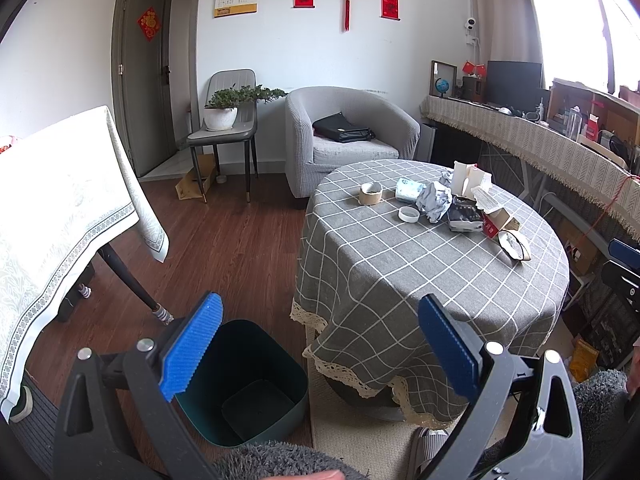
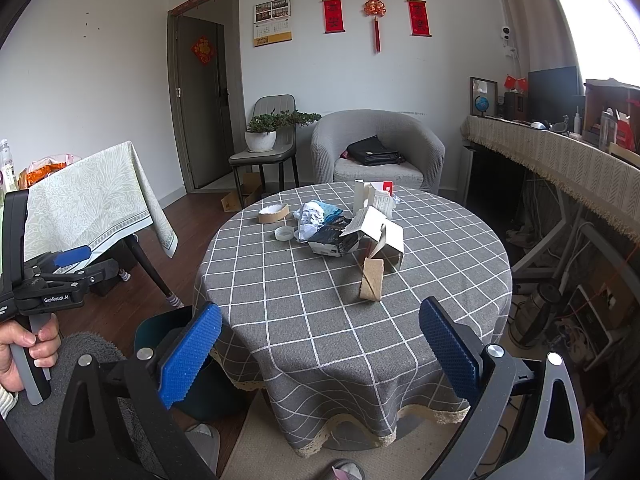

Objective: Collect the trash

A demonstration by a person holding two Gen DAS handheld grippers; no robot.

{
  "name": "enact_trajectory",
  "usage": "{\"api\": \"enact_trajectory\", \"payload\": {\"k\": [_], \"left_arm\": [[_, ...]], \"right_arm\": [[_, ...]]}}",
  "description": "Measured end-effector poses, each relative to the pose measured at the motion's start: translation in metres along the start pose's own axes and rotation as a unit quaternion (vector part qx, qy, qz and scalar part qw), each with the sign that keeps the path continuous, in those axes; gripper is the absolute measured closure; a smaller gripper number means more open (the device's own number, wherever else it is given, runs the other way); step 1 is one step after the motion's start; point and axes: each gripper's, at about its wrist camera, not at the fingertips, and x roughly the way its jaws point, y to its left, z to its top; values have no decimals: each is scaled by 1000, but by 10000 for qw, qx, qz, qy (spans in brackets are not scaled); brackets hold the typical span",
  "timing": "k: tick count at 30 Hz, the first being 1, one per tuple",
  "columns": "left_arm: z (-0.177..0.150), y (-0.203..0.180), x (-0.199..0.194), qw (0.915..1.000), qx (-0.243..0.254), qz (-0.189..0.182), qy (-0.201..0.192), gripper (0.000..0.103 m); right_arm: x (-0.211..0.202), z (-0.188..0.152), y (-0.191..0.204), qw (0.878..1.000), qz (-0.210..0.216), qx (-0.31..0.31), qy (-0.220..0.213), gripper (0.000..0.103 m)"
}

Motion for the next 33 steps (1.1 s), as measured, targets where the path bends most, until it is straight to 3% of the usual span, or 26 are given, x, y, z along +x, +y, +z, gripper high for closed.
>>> {"api": "enact_trajectory", "payload": {"k": [4, 8, 14, 19, 25, 27, 29, 33], "left_arm": [[1, -3, -4, 10000, 54, -52, 21, 3], [6, -4, -8, 9998, 12, -220, -28, 3], [14, -20, -9, 9988, 336, -341, -131, 3], [17, -34, 3, 9959, 355, -830, 79, 3], [15, -63, 27, 9896, 503, -1323, 238, 4], [18, -75, 36, 9866, 590, -1488, 303, 6], [20, -89, 45, 9840, 738, -1581, 359, 16], [26, -119, 65, 9784, 970, -1751, 508, 19]], "right_arm": [[1, 4, -6, 9997, 97, 101, 185, 3], [1, 14, -16, 9986, 213, 468, 108, 3], [14, 31, -19, 9988, 165, 441, 156, 3], [34, 51, -33, 9992, 39, 193, 346, 3], [59, 75, -64, 9981, 134, 427, 428, 3], [72, 79, -71, 9973, 101, 470, 562, 3], [87, 83, -80, 9962, 121, 516, 696, 3], [112, 89, -94, 9941, 225, 635, 851, 3]]}}
